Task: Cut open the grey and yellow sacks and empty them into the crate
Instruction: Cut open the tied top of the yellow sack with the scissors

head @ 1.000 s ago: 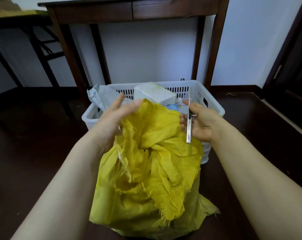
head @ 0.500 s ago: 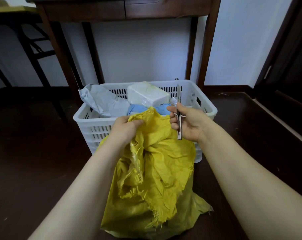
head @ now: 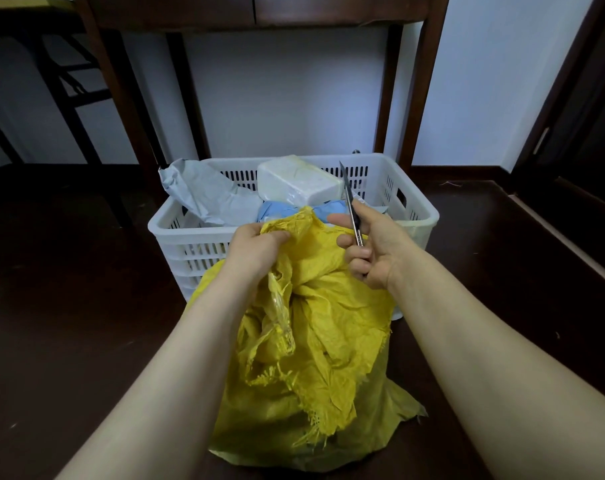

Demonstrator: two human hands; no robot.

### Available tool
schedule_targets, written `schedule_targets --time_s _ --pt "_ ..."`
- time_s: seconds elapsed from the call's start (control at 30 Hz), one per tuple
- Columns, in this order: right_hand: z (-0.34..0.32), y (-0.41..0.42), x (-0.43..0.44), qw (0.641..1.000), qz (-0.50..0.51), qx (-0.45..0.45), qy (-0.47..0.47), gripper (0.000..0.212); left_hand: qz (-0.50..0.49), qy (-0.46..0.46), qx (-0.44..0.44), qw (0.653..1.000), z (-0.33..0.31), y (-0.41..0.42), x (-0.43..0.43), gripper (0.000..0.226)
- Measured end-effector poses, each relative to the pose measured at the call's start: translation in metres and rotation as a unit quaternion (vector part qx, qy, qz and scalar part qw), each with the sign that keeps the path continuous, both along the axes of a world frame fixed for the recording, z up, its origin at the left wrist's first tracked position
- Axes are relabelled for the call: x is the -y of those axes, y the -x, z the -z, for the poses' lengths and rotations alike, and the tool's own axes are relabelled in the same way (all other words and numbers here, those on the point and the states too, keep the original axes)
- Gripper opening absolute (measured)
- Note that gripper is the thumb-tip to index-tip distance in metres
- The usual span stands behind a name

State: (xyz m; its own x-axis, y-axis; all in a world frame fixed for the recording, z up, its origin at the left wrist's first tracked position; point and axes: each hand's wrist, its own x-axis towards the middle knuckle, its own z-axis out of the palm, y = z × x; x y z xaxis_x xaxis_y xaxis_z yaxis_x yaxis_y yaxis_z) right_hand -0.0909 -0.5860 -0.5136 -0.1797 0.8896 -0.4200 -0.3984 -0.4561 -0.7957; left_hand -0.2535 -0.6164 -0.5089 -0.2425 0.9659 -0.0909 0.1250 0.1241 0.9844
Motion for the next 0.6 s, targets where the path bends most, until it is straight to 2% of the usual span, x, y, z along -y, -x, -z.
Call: schedule_targets --time_s 0.13,0.43,0.6 --pt "-0.001 0.002 -0.001 1.000 0.005 -0.020 0.001 0.041 -0.003 0.005 -0.001 1.000 0.001 0.000 -0.001 0.015" --pt "0.002 0.008 -0.001 0.996 -0.017 -0.081 -0.031 0.019 -0.009 0.007 0.008 1.000 0.002 0.002 -0.004 0.014" --pt "0.002 0.014 0.001 0.996 -0.030 -0.061 -0.066 0.014 -0.016 0.006 0.009 1.000 0.001 0.002 -0.004 0.014"
